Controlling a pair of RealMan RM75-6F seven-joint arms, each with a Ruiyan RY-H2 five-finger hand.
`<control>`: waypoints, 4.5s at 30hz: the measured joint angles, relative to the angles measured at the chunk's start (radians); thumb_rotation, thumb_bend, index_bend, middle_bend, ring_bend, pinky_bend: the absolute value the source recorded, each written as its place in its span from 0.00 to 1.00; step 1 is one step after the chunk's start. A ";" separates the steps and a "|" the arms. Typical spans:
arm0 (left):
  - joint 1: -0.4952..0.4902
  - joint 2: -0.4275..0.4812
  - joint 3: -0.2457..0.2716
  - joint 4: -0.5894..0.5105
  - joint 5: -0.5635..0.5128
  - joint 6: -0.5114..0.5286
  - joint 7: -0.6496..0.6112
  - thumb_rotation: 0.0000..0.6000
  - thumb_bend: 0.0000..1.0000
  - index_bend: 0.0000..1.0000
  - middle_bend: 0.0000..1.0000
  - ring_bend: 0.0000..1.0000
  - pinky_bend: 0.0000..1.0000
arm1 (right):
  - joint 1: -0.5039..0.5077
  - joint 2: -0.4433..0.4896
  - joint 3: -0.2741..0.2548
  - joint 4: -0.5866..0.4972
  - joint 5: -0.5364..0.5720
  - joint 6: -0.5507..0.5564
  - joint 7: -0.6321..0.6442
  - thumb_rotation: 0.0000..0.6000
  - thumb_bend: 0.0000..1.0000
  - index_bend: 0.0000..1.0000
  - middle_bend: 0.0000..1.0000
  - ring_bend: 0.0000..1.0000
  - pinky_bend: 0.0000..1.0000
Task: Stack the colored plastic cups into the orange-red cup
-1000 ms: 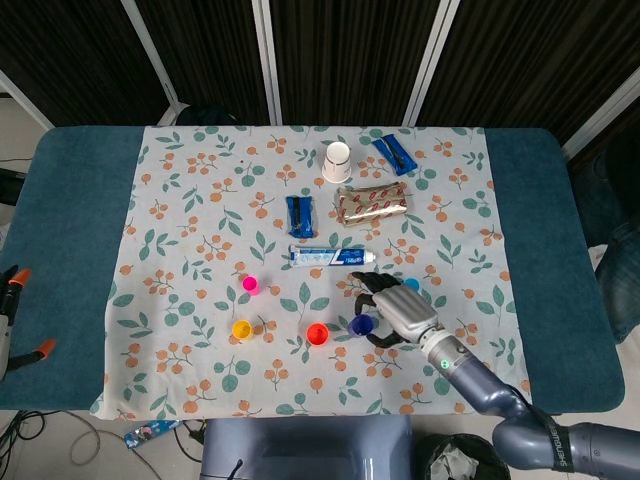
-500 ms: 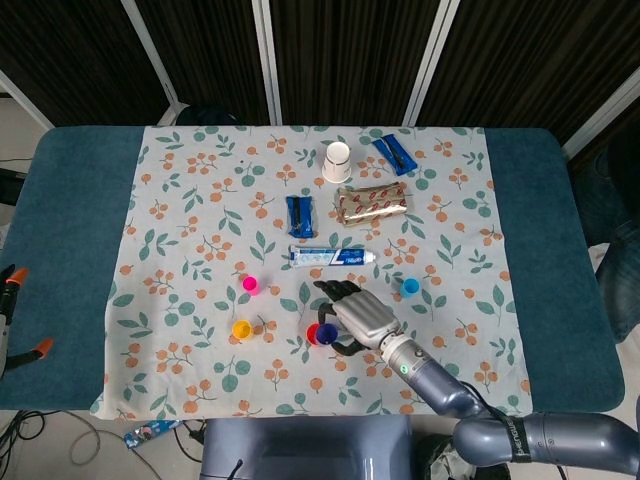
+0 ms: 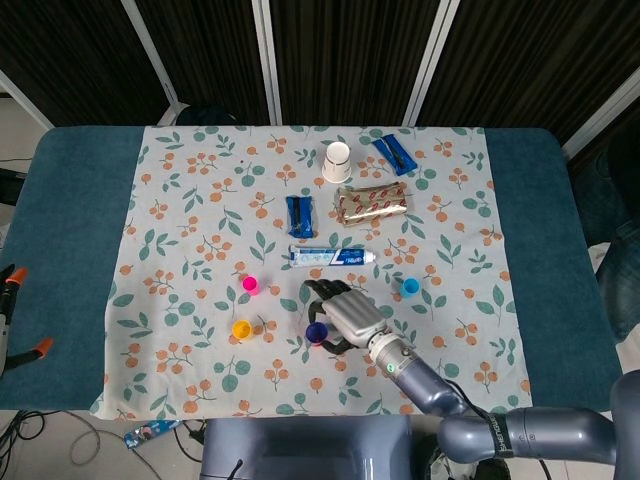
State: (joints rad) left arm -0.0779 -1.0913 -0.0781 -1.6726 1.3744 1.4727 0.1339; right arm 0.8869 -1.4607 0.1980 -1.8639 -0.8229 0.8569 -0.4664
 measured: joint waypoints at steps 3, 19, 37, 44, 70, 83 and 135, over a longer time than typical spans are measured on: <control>0.000 0.001 -0.001 0.000 -0.002 0.001 -0.002 1.00 0.12 0.02 0.00 0.00 0.05 | 0.012 -0.008 -0.001 0.005 0.011 0.001 -0.006 1.00 0.40 0.47 0.00 0.04 0.12; 0.001 0.005 -0.002 0.001 -0.003 0.000 -0.009 1.00 0.12 0.02 0.00 0.00 0.05 | 0.048 -0.006 -0.027 0.018 0.077 0.012 -0.014 1.00 0.40 0.15 0.00 0.04 0.12; -0.001 0.005 -0.001 0.000 -0.003 -0.006 -0.009 1.00 0.12 0.02 0.00 0.00 0.05 | -0.076 0.164 -0.122 -0.060 -0.089 0.209 -0.004 1.00 0.40 0.06 0.00 0.00 0.11; -0.004 0.002 0.005 0.000 0.016 -0.008 -0.016 1.00 0.12 0.02 0.00 0.00 0.05 | -0.297 0.248 -0.244 -0.031 -0.394 0.486 0.079 1.00 0.40 0.02 0.00 0.00 0.10; -0.413 0.059 -0.013 -0.226 0.115 -0.579 0.053 1.00 0.10 0.19 0.00 0.00 0.05 | -0.679 0.206 -0.313 0.279 -0.581 0.729 0.300 1.00 0.40 0.02 0.00 0.00 0.09; -0.564 -0.081 -0.045 -0.302 -0.108 -0.672 0.373 1.00 0.14 0.26 0.00 0.00 0.03 | -0.703 0.211 -0.272 0.276 -0.576 0.703 0.306 1.00 0.40 0.02 0.00 0.00 0.09; -0.683 -0.340 0.072 -0.150 -0.358 -0.474 0.705 1.00 0.26 0.43 0.00 0.00 0.03 | -0.754 0.187 -0.181 0.292 -0.570 0.628 0.282 1.00 0.40 0.02 0.00 0.00 0.09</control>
State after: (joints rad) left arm -0.7610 -1.4309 -0.0059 -1.8228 1.0168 0.9987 0.8384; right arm 0.1327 -1.2739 0.0168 -1.5722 -1.3930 1.4850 -0.1845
